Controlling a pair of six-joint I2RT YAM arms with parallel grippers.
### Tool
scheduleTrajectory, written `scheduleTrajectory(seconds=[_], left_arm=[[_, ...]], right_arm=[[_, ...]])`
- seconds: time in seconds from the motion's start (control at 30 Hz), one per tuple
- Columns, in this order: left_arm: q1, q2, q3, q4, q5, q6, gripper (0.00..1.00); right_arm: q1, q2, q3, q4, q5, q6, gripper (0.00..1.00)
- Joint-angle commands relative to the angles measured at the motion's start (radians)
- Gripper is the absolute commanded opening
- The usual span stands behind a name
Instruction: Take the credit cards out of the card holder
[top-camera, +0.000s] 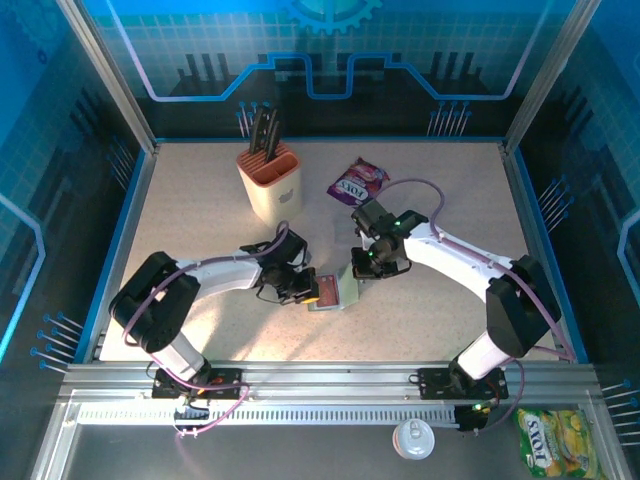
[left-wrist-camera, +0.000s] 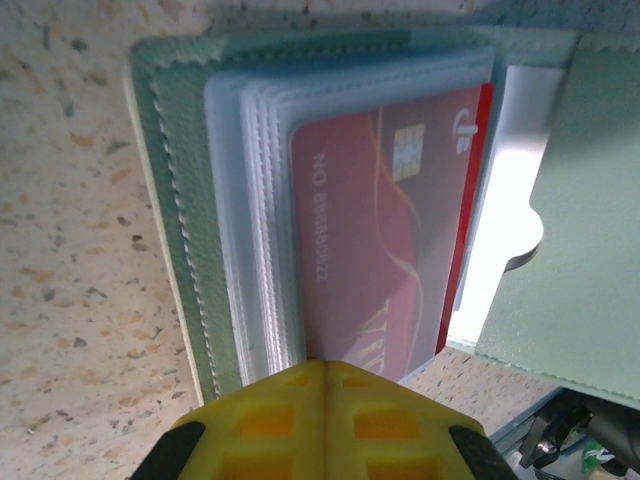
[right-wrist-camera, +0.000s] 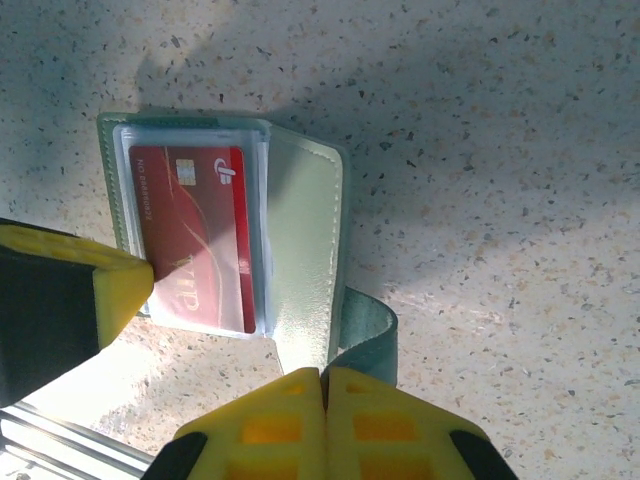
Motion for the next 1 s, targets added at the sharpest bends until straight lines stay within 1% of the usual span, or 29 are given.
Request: scheduleTrajectory(seconds=[0.0,0.2,0.3,0.67,0.97], left_arm=[[-0.007,0.008,0.014,-0.036,-0.038,-0.024,0.02],[-0.007,-0.025,-0.004,-0.076,-0.126,-0.020,0.02],[-0.007,-0.013,-0.001,-0.100,-0.145,-0.012,0.02],[-0.003,-0.048,-0.030,-0.120,-0.181,-0.019,0.02],[0.003,-0.060,-0.040,-0.134,-0.187,-0.014,0.03]], right_arm=[[-0.014,-0.025,-0.014,0.008,-0.012,-0.019,0.00],[-0.024,-0.021,-0.041,0.009,0.011,-0.033,0.00],[-0.029,-0.019,-0.063,0.017,0.019,-0.036,0.00],[-0.036,0.036,-0.121,0.100,0.035,-0.041,0.00],[-0.036,0.125,-0.109,0.147,0.075,-0.062,0.00]])
